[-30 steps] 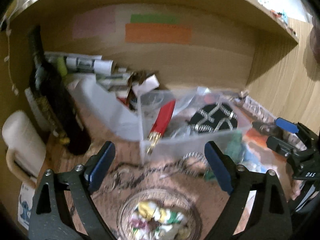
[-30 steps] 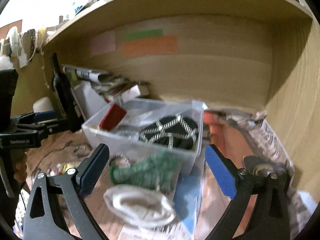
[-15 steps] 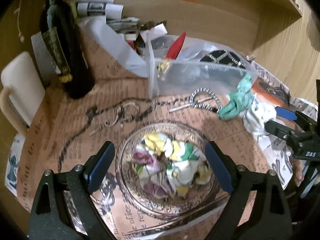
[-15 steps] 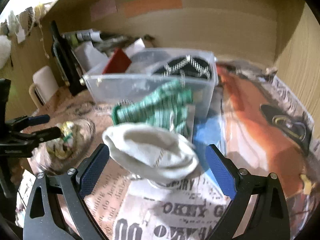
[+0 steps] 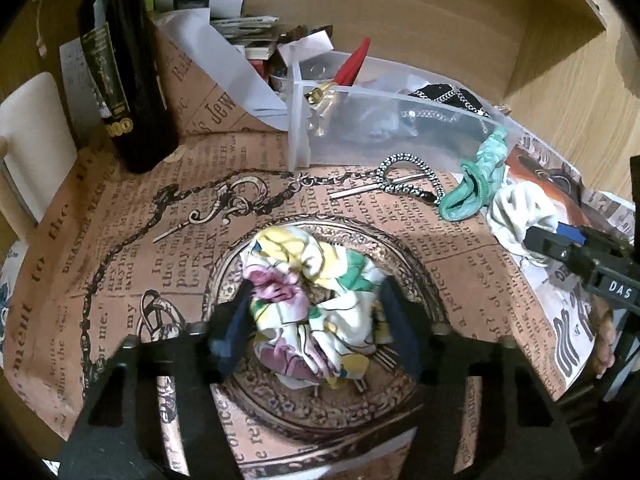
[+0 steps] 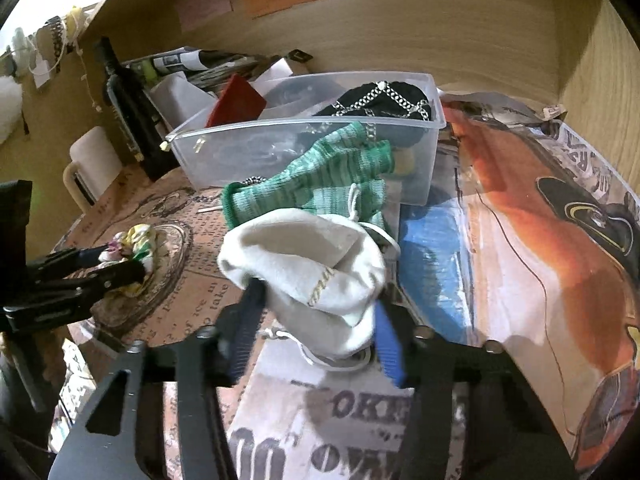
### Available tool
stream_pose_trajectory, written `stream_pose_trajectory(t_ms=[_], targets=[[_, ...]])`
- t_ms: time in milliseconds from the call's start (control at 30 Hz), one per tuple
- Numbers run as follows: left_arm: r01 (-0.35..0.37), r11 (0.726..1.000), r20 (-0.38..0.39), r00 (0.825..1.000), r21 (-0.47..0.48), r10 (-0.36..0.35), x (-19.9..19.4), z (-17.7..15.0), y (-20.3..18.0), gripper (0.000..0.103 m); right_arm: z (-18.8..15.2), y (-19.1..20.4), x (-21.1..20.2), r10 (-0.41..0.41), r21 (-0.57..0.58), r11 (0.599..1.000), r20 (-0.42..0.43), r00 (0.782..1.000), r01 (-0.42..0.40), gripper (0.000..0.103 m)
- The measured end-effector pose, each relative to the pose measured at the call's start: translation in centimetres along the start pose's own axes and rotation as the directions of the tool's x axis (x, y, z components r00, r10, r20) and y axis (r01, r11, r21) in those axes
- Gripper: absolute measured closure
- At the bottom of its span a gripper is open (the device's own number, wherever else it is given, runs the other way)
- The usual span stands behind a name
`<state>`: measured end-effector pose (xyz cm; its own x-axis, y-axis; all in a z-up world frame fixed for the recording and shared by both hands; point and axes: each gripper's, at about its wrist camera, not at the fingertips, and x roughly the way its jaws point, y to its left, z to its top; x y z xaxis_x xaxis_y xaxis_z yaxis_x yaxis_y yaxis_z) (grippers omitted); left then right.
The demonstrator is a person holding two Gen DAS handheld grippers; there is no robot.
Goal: Organize soft objects
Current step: 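Grasp the white sock with the right tool while the left tool grasps the floral scrunchie, then lower the sock and scrunchie into the clear bin and open both tools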
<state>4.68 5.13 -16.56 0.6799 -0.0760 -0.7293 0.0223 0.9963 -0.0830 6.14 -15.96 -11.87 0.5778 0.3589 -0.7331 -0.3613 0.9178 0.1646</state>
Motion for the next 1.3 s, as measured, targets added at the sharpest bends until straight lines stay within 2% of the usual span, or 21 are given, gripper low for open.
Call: stream_pose_trajectory(t_ms=[67, 200, 267, 367, 667, 967, 1300], targets=[[0.015, 1.0, 0.001, 1.0, 0.0, -0.015, -0.1, 0.1, -0.1, 0.064, 0.0, 0.1, -0.4, 0.006, -0.003, 1.0, 0.006, 1.0, -0.006, 0.069], [0.028, 1.0, 0.003, 1.0, -0.013, -0.028, -0.1, 0.6, 0.0, 0.074, 0.1, 0.3, -1.3, 0.011, -0.013, 1.0, 0.022, 1.0, -0.011, 0.073], [0.037, 0.999, 0.006, 0.999, -0.018, -0.037, -0.2, 0.8, 0.0, 0.083, 0.3, 0.6, -2.0, 0.011, -0.023, 1.0, 0.042, 0.999, -0.01, 0.073], [0.04, 0.999, 0.02, 0.999, -0.019, -0.04, -0.7, 1.3, -0.1, 0.088, 0.6, 1.0, -3.0, 0.014, -0.037, 0.999, 0.072, 0.997, -0.011, 0.074], [0.074, 0.997, 0.123, 0.99, -0.009, -0.072, -3.0, 4.2, -1.0, 0.089, 2.8, 1.3, -5.6, 0.01, -0.056, 0.998, 0.187, 0.982, 0.001, 0.074], [0.086, 0.996, 0.231, 0.969, 0.02, -0.088, -4.3, 8.7, -2.6, 0.089, 6.0, 0.9, -6.6, 0.002, -0.086, 0.996, 0.299, 0.954, 0.025, 0.074], [0.136, 0.99, 0.247, 0.959, 0.033, -0.14, -2.5, 13.3, -3.8, 0.089, 9.5, 0.3, -4.7, -0.018, -0.117, 0.991, 0.332, 0.943, 0.06, 0.074]])
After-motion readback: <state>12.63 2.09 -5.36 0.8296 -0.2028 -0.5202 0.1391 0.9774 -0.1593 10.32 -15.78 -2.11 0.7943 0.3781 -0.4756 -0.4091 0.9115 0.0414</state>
